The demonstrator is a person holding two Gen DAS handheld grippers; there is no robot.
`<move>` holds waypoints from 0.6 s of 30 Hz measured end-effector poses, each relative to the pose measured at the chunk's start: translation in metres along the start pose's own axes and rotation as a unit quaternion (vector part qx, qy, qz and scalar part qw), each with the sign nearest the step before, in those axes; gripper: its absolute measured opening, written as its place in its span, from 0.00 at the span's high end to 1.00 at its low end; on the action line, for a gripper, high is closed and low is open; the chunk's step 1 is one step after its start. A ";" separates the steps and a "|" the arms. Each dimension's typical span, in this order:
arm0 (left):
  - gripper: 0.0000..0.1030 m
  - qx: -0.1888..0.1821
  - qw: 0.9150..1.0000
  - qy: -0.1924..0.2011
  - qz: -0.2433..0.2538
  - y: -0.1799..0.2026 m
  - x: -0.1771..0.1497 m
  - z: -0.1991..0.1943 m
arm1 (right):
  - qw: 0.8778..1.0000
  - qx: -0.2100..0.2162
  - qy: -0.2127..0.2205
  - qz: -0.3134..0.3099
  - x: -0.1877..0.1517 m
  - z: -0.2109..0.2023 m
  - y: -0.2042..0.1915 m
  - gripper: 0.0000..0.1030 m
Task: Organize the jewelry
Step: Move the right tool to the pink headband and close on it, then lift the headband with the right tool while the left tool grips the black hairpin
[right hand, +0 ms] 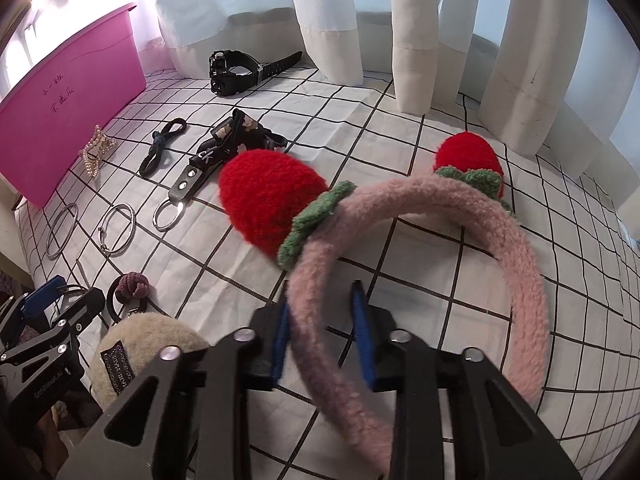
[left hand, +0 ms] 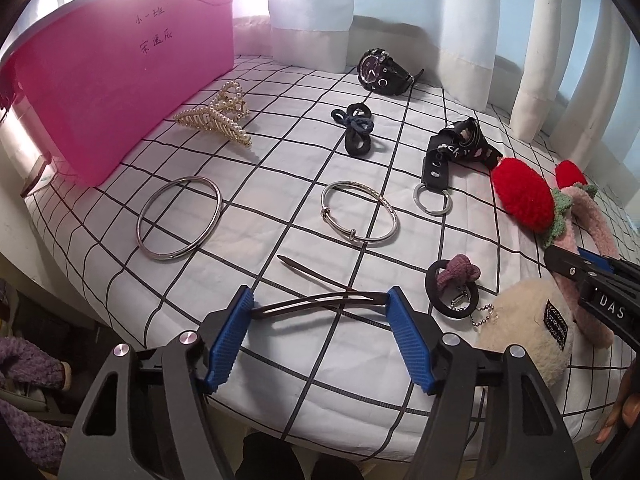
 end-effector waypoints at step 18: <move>0.36 -0.024 0.999 0.025 -0.027 -0.009 0.024 -0.038 | 0.998 0.036 0.059 0.009 0.014 -0.052 0.004 0.90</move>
Point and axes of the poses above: each gripper's, at about its wrist camera, not at the fingertips, and z roughly the way its jaws point, y to its right, x to its top, the point moved 7 cm from there along z, roughly the way its jaws point, and after that the axes turned 1 degree about -x, right-handed, at the moved point
